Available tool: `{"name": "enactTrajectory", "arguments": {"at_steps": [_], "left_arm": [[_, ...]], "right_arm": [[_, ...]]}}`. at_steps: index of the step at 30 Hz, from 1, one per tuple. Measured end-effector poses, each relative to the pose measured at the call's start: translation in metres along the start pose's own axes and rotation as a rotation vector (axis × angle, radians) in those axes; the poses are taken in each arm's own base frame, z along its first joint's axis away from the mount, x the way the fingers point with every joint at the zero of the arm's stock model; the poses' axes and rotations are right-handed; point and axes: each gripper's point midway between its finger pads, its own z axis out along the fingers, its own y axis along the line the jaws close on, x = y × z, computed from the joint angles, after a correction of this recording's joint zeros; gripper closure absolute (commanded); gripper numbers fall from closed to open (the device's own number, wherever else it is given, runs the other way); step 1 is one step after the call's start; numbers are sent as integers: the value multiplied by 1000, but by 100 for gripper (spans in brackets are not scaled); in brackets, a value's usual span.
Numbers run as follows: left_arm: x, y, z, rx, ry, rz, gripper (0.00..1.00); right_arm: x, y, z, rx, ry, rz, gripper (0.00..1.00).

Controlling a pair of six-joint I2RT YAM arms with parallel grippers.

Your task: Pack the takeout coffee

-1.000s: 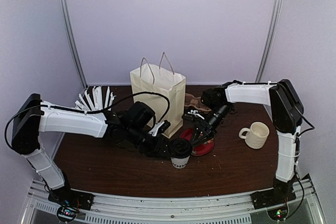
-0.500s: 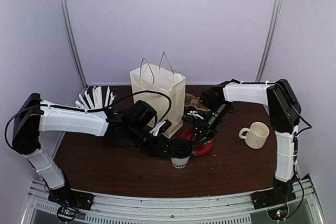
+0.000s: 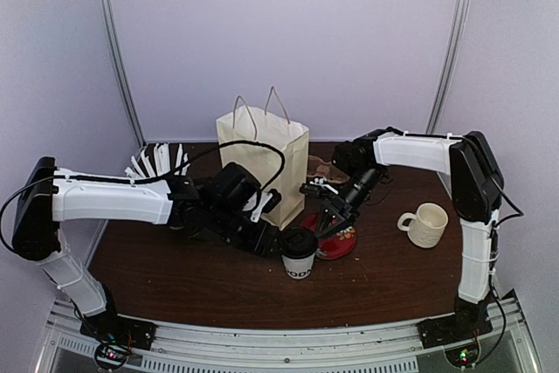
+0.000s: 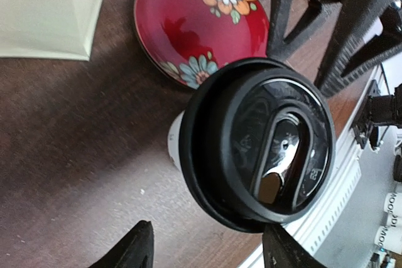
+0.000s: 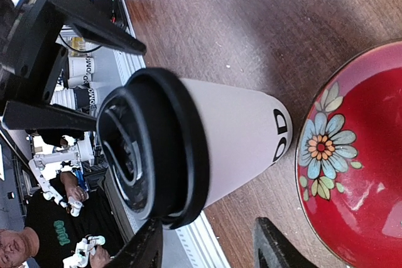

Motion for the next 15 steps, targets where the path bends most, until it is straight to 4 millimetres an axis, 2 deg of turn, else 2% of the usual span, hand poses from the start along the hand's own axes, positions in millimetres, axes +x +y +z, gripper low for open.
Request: {"name": "enactTrajectory", "arguments": {"at_steps": [8, 12, 15], "left_arm": [[-17, -6, -22, 4, -85, 90, 36], [-25, -8, -33, -10, -122, 130, 30], [-37, -7, -44, -55, -147, 130, 22]], "right_arm": [[-2, 25, -15, -20, -35, -99, 45], [-1, 33, -22, -13, -47, -139, 44], [0, 35, -24, 0, -48, -154, 44]]}}
